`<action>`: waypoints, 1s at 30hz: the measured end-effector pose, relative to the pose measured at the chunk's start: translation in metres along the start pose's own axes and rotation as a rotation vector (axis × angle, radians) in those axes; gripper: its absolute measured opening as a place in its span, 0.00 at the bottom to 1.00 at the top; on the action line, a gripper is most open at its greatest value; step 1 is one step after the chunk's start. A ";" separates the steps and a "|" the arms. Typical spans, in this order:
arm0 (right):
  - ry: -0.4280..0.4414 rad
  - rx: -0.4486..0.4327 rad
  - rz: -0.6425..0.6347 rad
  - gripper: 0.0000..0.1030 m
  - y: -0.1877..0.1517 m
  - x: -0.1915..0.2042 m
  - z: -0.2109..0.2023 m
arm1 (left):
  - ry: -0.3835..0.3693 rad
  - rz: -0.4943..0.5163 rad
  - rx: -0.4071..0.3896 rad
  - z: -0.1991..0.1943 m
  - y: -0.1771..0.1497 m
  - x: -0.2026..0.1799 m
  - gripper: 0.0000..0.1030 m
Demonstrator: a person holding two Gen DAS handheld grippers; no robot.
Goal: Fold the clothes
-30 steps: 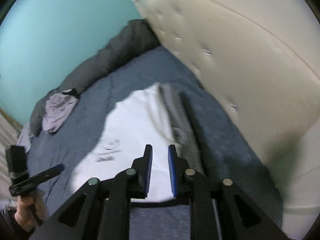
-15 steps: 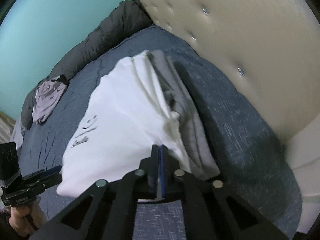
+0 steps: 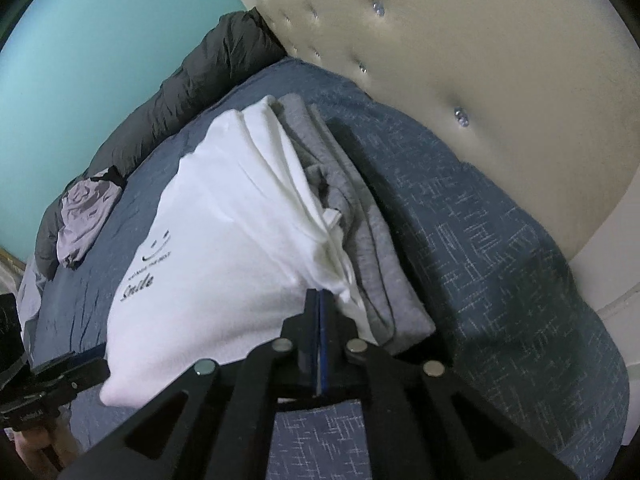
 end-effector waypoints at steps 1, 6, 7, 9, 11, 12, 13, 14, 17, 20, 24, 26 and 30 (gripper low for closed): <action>0.000 -0.011 0.004 0.00 0.002 0.000 -0.003 | 0.005 0.004 -0.001 -0.001 0.001 -0.001 0.34; 0.013 -0.101 -0.018 0.00 0.026 0.015 -0.031 | 0.031 0.028 -0.004 -0.007 0.006 -0.002 0.33; 0.019 -0.106 -0.028 0.00 0.028 0.019 -0.033 | 0.033 0.028 -0.005 -0.008 0.006 -0.002 0.33; 0.017 -0.103 -0.057 0.00 0.031 0.027 -0.033 | 0.036 0.028 -0.006 -0.009 0.008 -0.002 0.33; 0.008 -0.091 -0.079 0.00 0.031 0.031 -0.028 | 0.042 0.030 -0.004 -0.008 0.008 -0.003 0.33; -0.001 -0.084 -0.085 0.00 0.031 0.032 -0.024 | 0.045 0.033 -0.004 -0.008 0.007 -0.003 0.33; -0.022 -0.067 -0.083 0.00 0.030 0.030 -0.018 | 0.048 0.035 -0.004 -0.008 0.007 -0.004 0.33; -0.046 -0.050 -0.071 0.00 0.029 0.027 -0.011 | 0.049 0.036 -0.004 -0.007 0.007 -0.005 0.33; -0.069 -0.036 -0.014 0.00 0.028 0.014 -0.002 | 0.042 0.035 -0.001 -0.007 0.007 -0.006 0.33; -0.075 -0.068 0.000 0.00 0.031 0.014 -0.010 | 0.051 0.049 -0.002 -0.008 0.009 -0.008 0.33; -0.089 -0.089 -0.018 0.00 0.035 0.016 -0.021 | 0.053 0.048 0.001 -0.011 0.010 -0.007 0.33; -0.079 -0.102 -0.007 0.00 0.036 0.017 -0.028 | 0.054 0.048 0.000 -0.013 0.011 -0.008 0.33; -0.066 -0.115 -0.022 0.00 0.039 0.026 -0.039 | 0.058 0.052 -0.008 -0.021 0.014 -0.012 0.33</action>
Point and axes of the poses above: each gripper's, at about its wrist camera, not at the fingertips, and z roughly the way its jaws point, x to its left, y to its top, the point moved 9 cm from there along z, roughly the way its jaws point, and after that the axes turned 1 degree about -z, right-handed, at the moved point
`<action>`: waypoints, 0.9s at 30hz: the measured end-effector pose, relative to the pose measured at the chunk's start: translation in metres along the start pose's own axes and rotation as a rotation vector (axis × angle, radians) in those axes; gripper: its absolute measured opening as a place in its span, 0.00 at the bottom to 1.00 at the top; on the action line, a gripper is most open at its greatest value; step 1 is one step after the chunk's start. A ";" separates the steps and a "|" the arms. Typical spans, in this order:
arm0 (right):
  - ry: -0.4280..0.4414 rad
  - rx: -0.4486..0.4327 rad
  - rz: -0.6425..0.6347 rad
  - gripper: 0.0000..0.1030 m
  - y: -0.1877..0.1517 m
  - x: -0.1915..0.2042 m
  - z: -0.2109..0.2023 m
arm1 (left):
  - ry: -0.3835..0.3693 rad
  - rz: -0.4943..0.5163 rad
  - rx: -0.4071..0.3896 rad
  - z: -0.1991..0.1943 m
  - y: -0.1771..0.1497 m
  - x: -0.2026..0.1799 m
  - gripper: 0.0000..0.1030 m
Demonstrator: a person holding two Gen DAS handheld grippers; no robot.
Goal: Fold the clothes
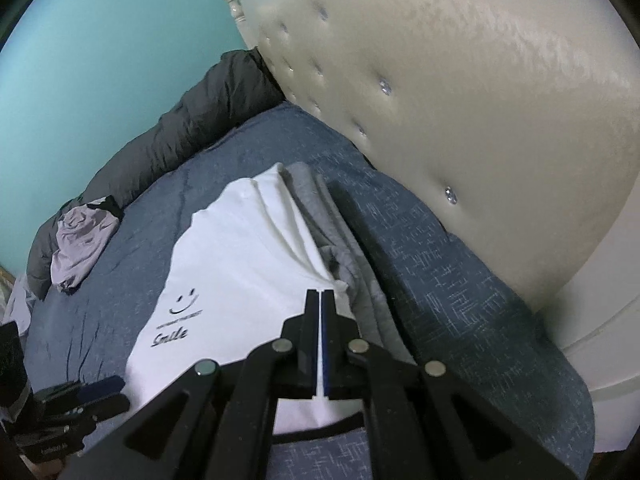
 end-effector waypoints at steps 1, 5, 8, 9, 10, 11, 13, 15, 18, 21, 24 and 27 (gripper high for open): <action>0.004 -0.003 -0.005 0.00 0.000 0.003 -0.003 | 0.001 0.000 -0.003 -0.002 0.001 -0.001 0.33; 0.018 -0.018 -0.005 0.00 0.002 0.010 -0.014 | 0.004 0.002 -0.018 -0.013 0.006 -0.005 0.33; 0.027 -0.028 -0.002 0.00 0.002 0.016 -0.021 | 0.009 0.007 -0.028 -0.020 0.009 -0.007 0.33; 0.031 -0.031 -0.001 0.00 0.002 0.017 -0.023 | 0.012 0.009 -0.030 -0.023 0.009 -0.008 0.33; 0.032 -0.036 -0.001 0.00 0.003 0.019 -0.026 | 0.014 0.010 -0.031 -0.026 0.010 -0.008 0.33; 0.030 -0.038 -0.001 0.00 0.002 0.020 -0.029 | 0.016 0.010 -0.034 -0.029 0.010 -0.009 0.33; 0.024 -0.046 0.004 0.00 0.002 0.022 -0.035 | 0.020 0.013 -0.040 -0.035 0.010 -0.010 0.33; 0.019 -0.053 0.009 0.00 0.002 0.023 -0.041 | 0.024 0.020 -0.047 -0.042 0.011 -0.013 0.33; -0.004 -0.067 -0.004 0.00 0.001 0.027 -0.051 | 0.028 0.029 -0.060 -0.053 0.013 -0.018 0.34; 0.000 -0.079 0.005 0.00 -0.002 0.032 -0.063 | 0.031 0.038 -0.075 -0.066 0.014 -0.022 0.34; 0.003 -0.093 0.013 0.00 -0.004 0.037 -0.076 | 0.037 0.049 -0.091 -0.080 0.016 -0.027 0.34; 0.004 -0.113 0.010 0.01 -0.006 0.044 -0.092 | 0.041 0.059 -0.107 -0.094 0.017 -0.031 0.34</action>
Point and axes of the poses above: each gripper's, at about its wrist camera, not at the fingertips, and z roughly the way its jaws point, x to its left, y to its top, the point moved 9 cm from there along z, roughly the way its jaws point, and after that the axes turned 1 degree about -z, right-handed, at the moved point
